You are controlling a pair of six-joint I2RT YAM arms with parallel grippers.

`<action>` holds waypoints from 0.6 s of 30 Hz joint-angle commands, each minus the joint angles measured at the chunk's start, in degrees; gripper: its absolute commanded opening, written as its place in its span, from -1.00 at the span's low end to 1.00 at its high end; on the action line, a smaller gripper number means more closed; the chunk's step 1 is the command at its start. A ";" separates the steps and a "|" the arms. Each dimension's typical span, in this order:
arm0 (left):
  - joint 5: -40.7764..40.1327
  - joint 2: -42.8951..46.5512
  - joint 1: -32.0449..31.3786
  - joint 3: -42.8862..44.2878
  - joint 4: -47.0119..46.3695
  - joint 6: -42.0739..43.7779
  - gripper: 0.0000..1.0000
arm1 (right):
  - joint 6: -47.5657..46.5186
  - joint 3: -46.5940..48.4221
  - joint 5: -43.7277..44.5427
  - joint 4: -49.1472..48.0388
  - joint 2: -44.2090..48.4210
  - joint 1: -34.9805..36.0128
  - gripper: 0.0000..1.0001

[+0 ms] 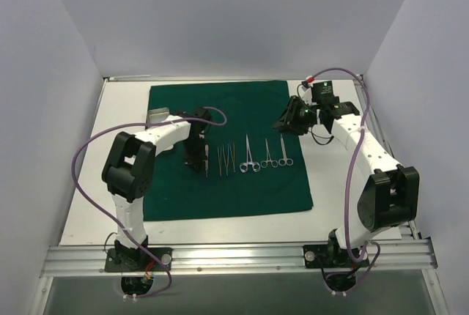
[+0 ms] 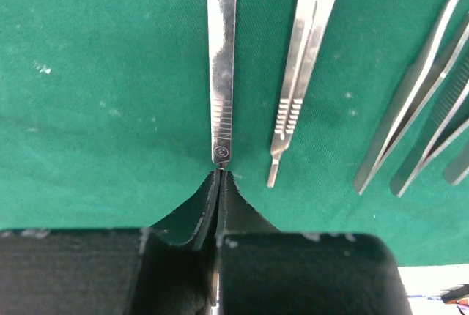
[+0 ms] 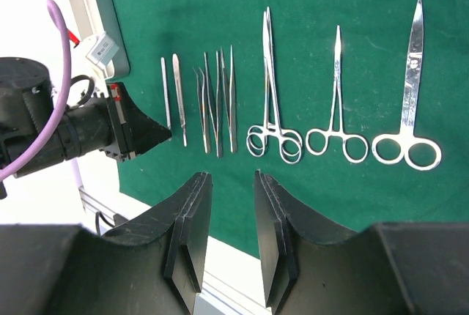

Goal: Open and lay out the surgical kit
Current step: Place the medical item in the surgical kit.

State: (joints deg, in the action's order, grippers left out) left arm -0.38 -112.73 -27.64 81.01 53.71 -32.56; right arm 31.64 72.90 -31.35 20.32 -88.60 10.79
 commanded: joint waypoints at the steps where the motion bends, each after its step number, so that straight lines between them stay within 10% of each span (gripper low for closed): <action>1: 0.38 -1.27 0.22 2.13 -1.07 -0.67 -0.95 | 0.44 -0.57 -1.08 -0.63 1.94 -0.59 -0.39; 11: 1.77 -1.97 1.62 1.78 -2.03 -0.75 -0.95 | 0.27 -0.66 -1.08 -0.37 1.76 -0.59 -0.38; 18: 2.67 -0.13 1.71 1.52 -2.21 -0.75 -0.14 | 0.35 -0.22 -1.08 -0.45 1.32 -0.59 -0.38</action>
State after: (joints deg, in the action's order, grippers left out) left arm 1.30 -114.45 -26.13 81.10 52.86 -32.82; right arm 31.68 72.51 -31.55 20.34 -88.60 10.79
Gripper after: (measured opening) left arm 0.383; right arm 0.307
